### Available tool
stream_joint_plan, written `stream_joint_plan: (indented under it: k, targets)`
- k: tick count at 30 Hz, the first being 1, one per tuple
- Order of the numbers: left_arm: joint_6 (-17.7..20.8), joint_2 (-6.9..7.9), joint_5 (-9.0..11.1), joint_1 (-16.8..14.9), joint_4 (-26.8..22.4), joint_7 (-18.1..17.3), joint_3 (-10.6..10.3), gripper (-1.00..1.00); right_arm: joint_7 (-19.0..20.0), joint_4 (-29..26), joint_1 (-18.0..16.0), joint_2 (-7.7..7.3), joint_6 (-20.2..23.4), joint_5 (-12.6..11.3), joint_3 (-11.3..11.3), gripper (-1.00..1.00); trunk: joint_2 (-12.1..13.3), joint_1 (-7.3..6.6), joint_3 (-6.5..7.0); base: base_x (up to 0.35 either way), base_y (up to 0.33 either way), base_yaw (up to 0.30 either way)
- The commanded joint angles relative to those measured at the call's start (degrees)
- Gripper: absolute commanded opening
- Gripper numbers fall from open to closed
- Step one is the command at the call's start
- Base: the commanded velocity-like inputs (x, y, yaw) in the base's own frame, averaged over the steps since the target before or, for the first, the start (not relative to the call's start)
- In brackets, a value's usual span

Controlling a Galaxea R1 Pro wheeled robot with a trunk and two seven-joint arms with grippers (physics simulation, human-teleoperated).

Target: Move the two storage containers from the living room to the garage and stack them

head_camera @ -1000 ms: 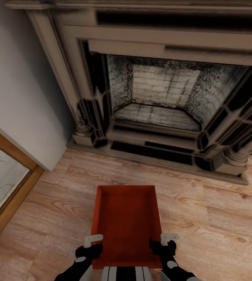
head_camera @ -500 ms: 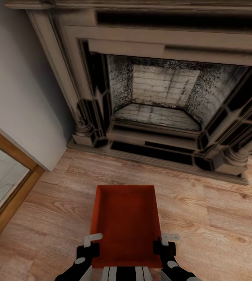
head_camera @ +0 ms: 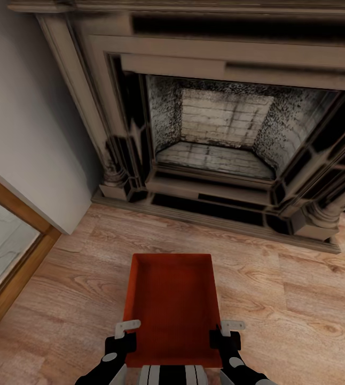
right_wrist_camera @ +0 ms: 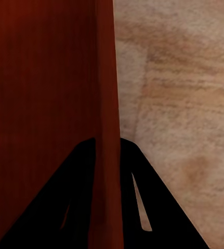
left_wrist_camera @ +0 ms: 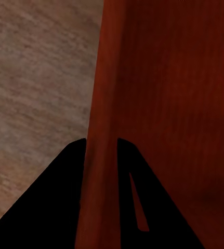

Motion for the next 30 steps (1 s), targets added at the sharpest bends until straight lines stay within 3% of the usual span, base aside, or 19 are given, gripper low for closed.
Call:
stream_joint_plan:
  k: [1,30]
  targets:
    - [-0.2,-0.01,0.6,0.0,0.0,0.1,-0.8,-1.00,0.1,0.1,0.0,0.03,0.1,0.7,0.9,-1.00,0.4,-0.22,0.15,0.000,0.000,0.000]
    - [-0.2,0.18,0.8,-0.1,0.0,-0.6,-0.8,-1.00,0.1,0.1,0.0,0.06,0.1,0.7,0.9,-1.00,12.0,-6.59,5.35,0.000,0.000,0.000]
